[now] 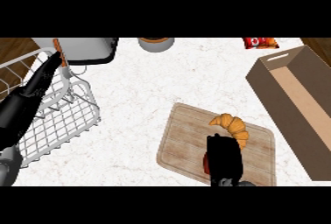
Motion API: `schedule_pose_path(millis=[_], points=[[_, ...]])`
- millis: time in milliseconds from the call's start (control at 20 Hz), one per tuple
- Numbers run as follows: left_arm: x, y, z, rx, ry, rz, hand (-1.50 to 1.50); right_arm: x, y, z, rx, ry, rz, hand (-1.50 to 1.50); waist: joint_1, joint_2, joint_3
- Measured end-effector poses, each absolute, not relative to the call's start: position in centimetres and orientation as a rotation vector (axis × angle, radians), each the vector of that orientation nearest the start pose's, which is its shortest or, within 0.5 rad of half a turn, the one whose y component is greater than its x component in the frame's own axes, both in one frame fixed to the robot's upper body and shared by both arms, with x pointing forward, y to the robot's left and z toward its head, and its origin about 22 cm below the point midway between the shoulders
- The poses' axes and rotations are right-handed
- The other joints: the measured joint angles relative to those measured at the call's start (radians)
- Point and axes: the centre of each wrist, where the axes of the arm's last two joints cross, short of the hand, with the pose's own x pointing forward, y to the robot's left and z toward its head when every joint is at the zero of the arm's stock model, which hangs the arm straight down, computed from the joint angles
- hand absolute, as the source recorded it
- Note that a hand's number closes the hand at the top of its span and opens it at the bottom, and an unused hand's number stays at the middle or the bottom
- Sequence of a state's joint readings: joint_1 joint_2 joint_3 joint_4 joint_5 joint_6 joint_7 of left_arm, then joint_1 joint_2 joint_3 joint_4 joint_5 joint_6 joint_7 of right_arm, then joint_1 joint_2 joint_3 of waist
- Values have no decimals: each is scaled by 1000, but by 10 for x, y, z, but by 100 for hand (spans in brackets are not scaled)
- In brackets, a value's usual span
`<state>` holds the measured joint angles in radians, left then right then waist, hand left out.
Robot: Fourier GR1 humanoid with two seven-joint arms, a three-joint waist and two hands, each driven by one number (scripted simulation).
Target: Pick the bell pepper from the cutting board and place it in the cardboard box
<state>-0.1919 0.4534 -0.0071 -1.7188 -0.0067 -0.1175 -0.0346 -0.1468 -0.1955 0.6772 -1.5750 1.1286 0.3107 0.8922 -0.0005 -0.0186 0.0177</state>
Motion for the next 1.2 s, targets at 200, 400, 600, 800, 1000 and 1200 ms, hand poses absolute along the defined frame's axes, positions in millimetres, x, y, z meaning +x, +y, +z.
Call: schedule_pose_path(millis=[200,400,600,800,1000,1200], points=[[276,292,118,217,-1886,-560,0,232,-112,13,-1081,-858,1323,150,5,3,2],[278,287,123,191,-1897,-566,0,278,-119,29,-1006,-989,1232,150,24,17,1],[281,283,124,179,-1910,-577,0,323,-126,52,-983,-1136,1149,150,38,24,2],[281,283,123,188,-1898,-574,0,352,-127,71,-1048,-1262,1132,150,35,20,0],[280,286,121,203,-1888,-570,0,368,-118,99,-1132,-1360,1121,150,25,12,2],[278,289,120,207,-1880,-560,0,377,-118,124,-1221,-1408,989,150,12,7,1]])
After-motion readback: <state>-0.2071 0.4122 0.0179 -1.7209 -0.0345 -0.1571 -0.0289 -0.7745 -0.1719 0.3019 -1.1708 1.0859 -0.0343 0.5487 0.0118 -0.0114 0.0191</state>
